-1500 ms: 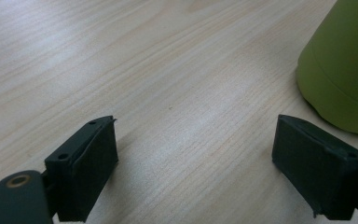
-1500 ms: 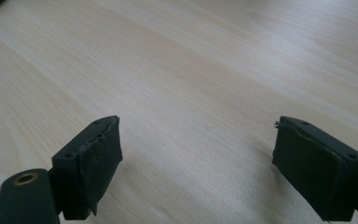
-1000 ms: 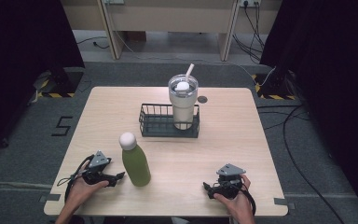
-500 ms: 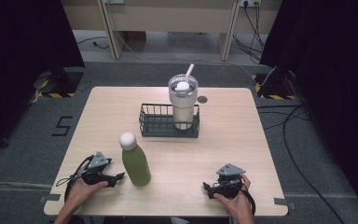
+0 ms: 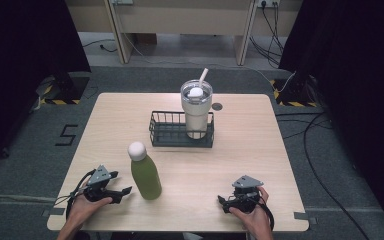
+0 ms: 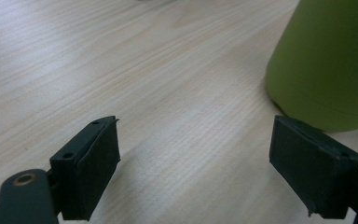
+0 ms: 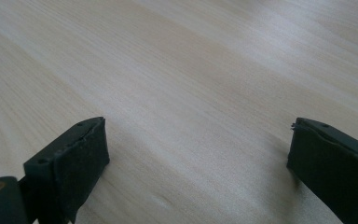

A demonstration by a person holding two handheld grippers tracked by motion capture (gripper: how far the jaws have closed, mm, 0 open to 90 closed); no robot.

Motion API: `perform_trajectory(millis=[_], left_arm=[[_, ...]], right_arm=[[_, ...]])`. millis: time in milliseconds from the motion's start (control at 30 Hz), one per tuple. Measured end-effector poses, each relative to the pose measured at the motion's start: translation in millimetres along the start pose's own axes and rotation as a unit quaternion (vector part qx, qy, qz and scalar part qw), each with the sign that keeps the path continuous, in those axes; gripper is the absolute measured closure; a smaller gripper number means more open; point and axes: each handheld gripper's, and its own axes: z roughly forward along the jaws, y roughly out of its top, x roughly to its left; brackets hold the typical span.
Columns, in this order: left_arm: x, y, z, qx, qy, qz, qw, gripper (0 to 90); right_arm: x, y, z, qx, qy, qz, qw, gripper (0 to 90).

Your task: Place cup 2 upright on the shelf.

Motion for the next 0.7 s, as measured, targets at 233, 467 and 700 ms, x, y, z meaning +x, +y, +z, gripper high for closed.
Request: perform_trajectory(millis=[233,467,700], left_arm=[[-10.7,-1.2,-10.1,-0.030,-0.018,-0.005,0.9994,15.1],[-23.3,0.5,-13.6,-0.050,-0.050,0.007,0.9975,14.9],[-35.0,4.9,-16.5,-0.076,-0.078,0.011,0.9939,14.7]], right_arm=[[-0.2,0.1,0.2,0.000,0.000,-0.001,1.0000,5.0],[-0.4,0.4,0.6,0.001,0.001,-0.002,1.0000,4.4],[-0.5,0.4,0.7,0.001,0.001,-0.002,1.0000,4.3]])
